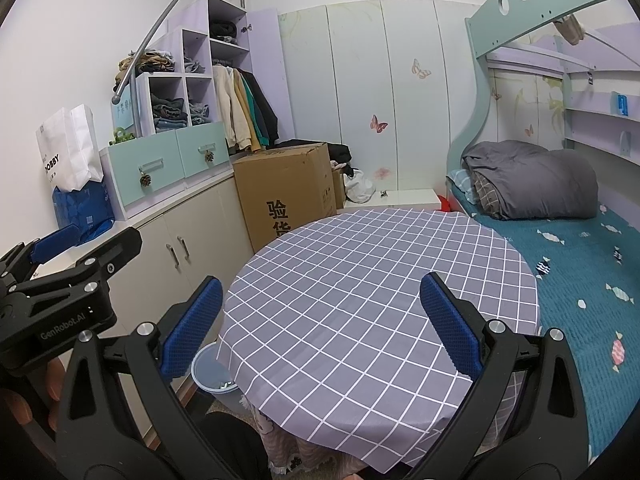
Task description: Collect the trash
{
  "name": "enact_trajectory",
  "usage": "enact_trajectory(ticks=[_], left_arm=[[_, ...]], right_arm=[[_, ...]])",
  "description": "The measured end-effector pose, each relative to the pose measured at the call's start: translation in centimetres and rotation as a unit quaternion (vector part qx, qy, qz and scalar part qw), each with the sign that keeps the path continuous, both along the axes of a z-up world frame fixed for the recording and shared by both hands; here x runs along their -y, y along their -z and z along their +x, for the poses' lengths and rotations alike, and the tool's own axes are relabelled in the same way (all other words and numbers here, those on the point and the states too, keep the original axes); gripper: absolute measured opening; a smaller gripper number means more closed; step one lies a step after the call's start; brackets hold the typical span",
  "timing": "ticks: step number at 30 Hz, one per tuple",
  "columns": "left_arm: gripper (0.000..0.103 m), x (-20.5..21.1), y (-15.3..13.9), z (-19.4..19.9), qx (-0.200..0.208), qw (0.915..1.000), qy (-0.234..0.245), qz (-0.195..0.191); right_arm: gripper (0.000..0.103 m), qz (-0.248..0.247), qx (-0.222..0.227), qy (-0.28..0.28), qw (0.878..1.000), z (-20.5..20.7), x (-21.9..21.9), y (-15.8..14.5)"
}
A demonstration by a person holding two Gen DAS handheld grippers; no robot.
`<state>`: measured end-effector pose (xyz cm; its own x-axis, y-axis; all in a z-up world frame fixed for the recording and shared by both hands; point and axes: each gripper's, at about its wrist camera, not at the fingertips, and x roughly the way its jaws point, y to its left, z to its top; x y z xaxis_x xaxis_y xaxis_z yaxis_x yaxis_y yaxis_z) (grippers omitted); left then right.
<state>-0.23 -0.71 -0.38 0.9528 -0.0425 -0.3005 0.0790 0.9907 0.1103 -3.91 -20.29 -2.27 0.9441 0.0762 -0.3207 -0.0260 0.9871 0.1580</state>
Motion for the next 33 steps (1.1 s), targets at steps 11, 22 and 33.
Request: enact_trajectory(ticks=[11, 22, 33], left_arm=[[0.093, -0.3, -0.2, 0.3, -0.002, 1.0, 0.0, 0.0], [0.093, -0.7, 0.1, 0.5, -0.006, 1.0, 0.001, 0.0], [0.093, -0.3, 1.1, 2.3, -0.023, 0.9997, 0.002, 0.002]], right_arm=[[0.097, 0.002, -0.004, 0.0, 1.0, 0.3, 0.2, 0.2], [0.097, 0.003, -0.009, 0.001, 1.0, 0.5, 0.3, 0.7], [0.097, 0.005, -0.021, 0.001, 1.0, 2.3, 0.9, 0.9]])
